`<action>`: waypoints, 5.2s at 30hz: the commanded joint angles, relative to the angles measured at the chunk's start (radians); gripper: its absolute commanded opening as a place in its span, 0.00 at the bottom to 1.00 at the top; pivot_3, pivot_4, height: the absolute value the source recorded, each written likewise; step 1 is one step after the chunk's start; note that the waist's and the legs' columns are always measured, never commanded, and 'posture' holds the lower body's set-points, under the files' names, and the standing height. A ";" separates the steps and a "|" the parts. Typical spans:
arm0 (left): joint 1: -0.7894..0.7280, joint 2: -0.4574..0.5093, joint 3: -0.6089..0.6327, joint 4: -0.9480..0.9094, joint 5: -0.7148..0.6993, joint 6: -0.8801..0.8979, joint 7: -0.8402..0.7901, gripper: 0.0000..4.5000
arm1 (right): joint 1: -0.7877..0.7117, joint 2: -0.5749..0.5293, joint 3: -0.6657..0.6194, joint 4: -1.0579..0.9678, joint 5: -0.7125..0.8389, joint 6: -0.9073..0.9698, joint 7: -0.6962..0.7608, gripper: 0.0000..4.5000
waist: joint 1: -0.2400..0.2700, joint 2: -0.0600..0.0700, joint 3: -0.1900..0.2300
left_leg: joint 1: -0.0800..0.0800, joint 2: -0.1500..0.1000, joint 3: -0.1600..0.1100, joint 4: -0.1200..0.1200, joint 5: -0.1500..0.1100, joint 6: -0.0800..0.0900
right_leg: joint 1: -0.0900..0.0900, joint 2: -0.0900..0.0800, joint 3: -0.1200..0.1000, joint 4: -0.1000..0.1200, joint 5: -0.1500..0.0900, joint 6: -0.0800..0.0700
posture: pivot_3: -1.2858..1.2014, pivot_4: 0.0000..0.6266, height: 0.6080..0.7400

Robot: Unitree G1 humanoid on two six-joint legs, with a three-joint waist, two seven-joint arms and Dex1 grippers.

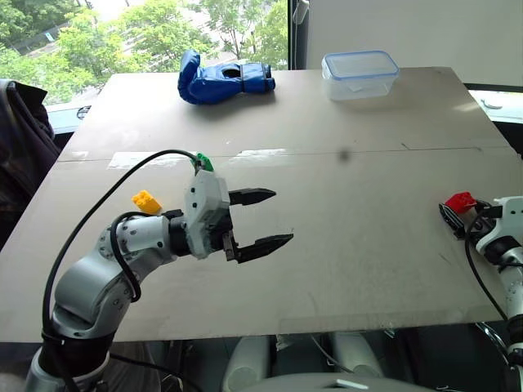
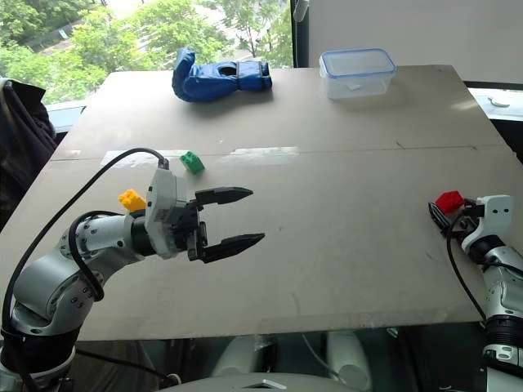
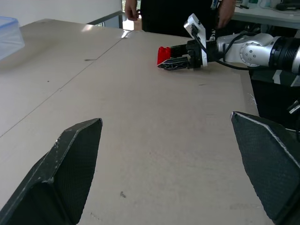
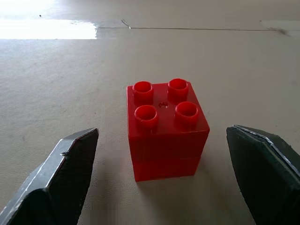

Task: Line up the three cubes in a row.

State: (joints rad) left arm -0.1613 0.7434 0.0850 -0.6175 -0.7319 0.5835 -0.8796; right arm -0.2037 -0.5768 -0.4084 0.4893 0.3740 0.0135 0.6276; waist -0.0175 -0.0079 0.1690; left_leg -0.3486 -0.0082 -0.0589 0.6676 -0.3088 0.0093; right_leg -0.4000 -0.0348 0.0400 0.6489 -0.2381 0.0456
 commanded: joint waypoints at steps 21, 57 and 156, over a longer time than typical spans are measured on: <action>0.121 0.051 0.023 -0.007 0.061 -0.128 -0.113 1.00 | 0.302 0.258 0.198 -0.692 -0.058 0.058 -0.173 0.30 | 0.003 0.002 0.001 | -0.004 0.002 -0.001 0.000 0.000 0.000 | -0.005 0.000 0.000 0.004 0.000 0.000 | 0.52 0.24 1.00; 0.156 0.022 0.049 0.074 0.117 -0.183 -0.120 1.00 | 0.414 0.376 0.365 -0.904 -0.142 0.064 -0.284 0.97 | -0.001 0.001 0.000 | -0.011 0.001 -0.001 0.001 0.001 -0.001 | -0.014 0.000 0.000 0.006 0.000 0.000 | 0.52 0.24 1.00; -0.266 -0.356 -0.320 0.762 0.445 -0.423 -0.156 0.28 | 0.281 -0.034 0.190 -0.809 0.215 0.143 0.339 1.00 | 0.004 -0.005 -0.002 | -0.013 -0.007 -0.010 0.007 0.003 -0.005 | -0.011 -0.006 -0.011 0.012 0.001 0.001 | 0.52 0.24 1.00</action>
State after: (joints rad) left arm -0.4021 0.3973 -0.2142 0.1600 -0.2597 0.1801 -0.9616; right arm 0.0629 -0.5940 -0.1768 -0.3221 0.5907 0.1910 0.9355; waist -0.0136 -0.0127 0.1669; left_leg -0.3617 -0.0154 -0.0688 0.6750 -0.3057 0.0043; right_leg -0.4112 -0.0405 0.0285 0.6608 -0.2371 0.0470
